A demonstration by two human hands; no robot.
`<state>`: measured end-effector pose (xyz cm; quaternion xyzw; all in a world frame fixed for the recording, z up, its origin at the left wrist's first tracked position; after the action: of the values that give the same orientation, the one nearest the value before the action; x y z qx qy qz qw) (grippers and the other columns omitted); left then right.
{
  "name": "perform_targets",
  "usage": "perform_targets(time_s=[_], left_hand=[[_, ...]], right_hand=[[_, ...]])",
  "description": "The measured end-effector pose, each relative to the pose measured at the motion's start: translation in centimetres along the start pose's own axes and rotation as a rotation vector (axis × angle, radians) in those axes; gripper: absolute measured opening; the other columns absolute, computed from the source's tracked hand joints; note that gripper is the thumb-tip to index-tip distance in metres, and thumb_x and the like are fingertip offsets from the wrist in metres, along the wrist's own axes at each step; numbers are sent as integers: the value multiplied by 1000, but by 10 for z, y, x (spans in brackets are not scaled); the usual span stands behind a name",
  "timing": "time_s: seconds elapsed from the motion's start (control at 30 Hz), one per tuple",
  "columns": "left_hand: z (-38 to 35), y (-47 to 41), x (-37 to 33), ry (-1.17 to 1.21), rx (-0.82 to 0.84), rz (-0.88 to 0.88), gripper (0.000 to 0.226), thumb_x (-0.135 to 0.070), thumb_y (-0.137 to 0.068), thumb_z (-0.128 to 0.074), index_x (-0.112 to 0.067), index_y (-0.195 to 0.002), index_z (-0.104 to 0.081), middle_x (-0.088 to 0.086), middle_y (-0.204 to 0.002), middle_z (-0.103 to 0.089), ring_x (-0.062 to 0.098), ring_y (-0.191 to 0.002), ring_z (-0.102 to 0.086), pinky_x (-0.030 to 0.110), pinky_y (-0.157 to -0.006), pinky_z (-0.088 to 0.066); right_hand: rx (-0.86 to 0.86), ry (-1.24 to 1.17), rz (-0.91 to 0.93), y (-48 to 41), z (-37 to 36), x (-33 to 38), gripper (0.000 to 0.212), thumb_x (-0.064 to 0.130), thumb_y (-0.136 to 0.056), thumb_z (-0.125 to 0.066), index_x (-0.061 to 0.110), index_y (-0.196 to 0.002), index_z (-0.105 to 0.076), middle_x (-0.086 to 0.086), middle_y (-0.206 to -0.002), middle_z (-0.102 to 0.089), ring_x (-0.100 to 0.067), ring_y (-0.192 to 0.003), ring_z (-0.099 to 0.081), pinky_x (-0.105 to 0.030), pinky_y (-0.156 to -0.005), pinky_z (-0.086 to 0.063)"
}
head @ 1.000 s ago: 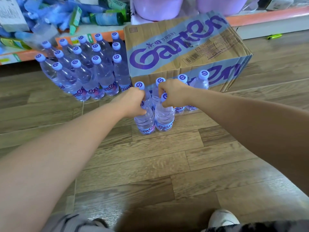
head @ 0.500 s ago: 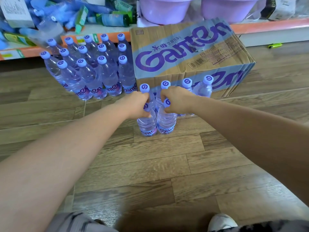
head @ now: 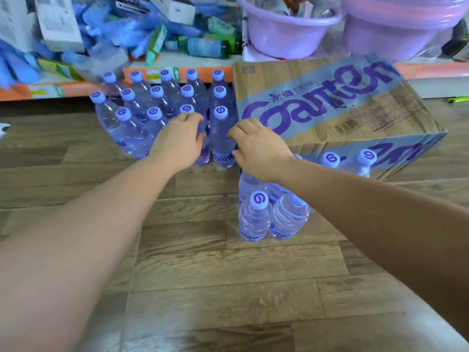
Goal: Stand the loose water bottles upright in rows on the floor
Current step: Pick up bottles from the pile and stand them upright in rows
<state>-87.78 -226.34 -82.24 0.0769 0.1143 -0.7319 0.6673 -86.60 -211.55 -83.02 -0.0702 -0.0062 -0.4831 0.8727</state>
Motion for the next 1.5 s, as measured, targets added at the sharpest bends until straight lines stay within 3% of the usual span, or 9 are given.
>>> perform_targets(time_s=[0.17, 0.27, 0.37, 0.53, 0.7, 0.97, 1.17, 1.33, 1.5], left_hand=[[-16, -30, 34, -154, 156, -48, 63, -22, -95, -49, -14, -149, -18, 8, -159, -8, 26, -147, -11, 39, -118, -18], [-25, -46, 47, -152, 221, -30, 67, -20, -95, -49, -17, -151, -11, 6, -160, -2, 27, -147, -9, 41, -118, -18], [-30, -61, 48, -78, 160, -23, 66, -16, -93, -53, -12, -149, -19, 9, -157, -14, 33, -139, -28, 45, -107, -34], [-35, -79, 48, -108, 53, -49, 47, -15, -84, -65, -3, -126, -48, 19, -120, -42, 39, -108, -49, 47, -86, -44], [-33, -73, 43, -183, 139, -94, 34, -16, -85, -63, -5, -115, -51, 15, -105, -44, 39, -93, -55, 48, -76, -49], [12, -54, 26, -229, 177, -98, 32, -23, -90, -53, -1, -113, -49, 18, -112, -44, 41, -99, -55, 48, -80, -47], [74, -49, -13, -239, 98, -112, 31, -22, -88, -54, 3, -107, -52, 24, -116, -47, 42, -108, -51, 43, -86, -43], [131, -51, -42, -220, -29, -155, 34, -23, -84, -60, 1, -109, -58, 26, -112, -52, 41, -107, -52, 46, -91, -45], [180, -47, -88, -253, -88, -197, 32, -25, -85, -60, 1, -103, -59, 26, -109, -54, 41, -105, -53, 43, -87, -44]], right_hand=[[103, -39, -54, -48, -20, 0, 42, 19, -96, -45, 4, -134, -35, -12, -140, -34, -30, -128, -37, -34, -89, -40], [111, -15, -91, -68, -28, -3, 55, 15, -96, -45, 6, -145, -23, -14, -152, -20, -30, -138, -28, -40, -94, -47], [160, 72, -118, -87, -41, -5, 67, 13, -95, -48, 10, -150, -11, -18, -154, -10, -35, -134, -31, -39, -86, -47], [79, 201, -65, -93, -43, -3, 60, 13, -94, -49, 7, -147, -21, -21, -142, -29, -33, -116, -43, -34, -89, -41], [66, 105, -55, -93, -35, 0, 38, 14, -93, -53, 10, -130, -41, -18, -124, -41, -34, -111, -45, -33, -70, -34], [71, -205, -81, -84, 7, 6, 28, 18, -94, -48, 8, -120, -53, -17, -120, -44, -34, -102, -51, -33, -70, -34], [-66, -356, -76, -70, 74, -4, 26, 15, -85, -53, 9, -109, -60, -19, -110, -54, -34, -99, -55, -38, -83, -47], [-199, -393, -91, -58, 135, -15, 26, 14, -83, -59, 3, -106, -62, -18, -106, -58, -28, -92, -52, -27, -72, -36], [-309, -336, -103, -38, 195, -33, 26, 14, -81, -58, 2, -104, -64, -18, -104, -63, -31, -99, -56, -32, -80, -40]])
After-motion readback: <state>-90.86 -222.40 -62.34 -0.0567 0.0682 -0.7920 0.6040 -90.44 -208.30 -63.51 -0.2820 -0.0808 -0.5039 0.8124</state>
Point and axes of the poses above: each hand's wrist, its own y-axis away from the middle knuckle, its own z-axis out of the back of the hand, x = y × z, the point moved 5 cm from there along -y, towards the middle knuckle
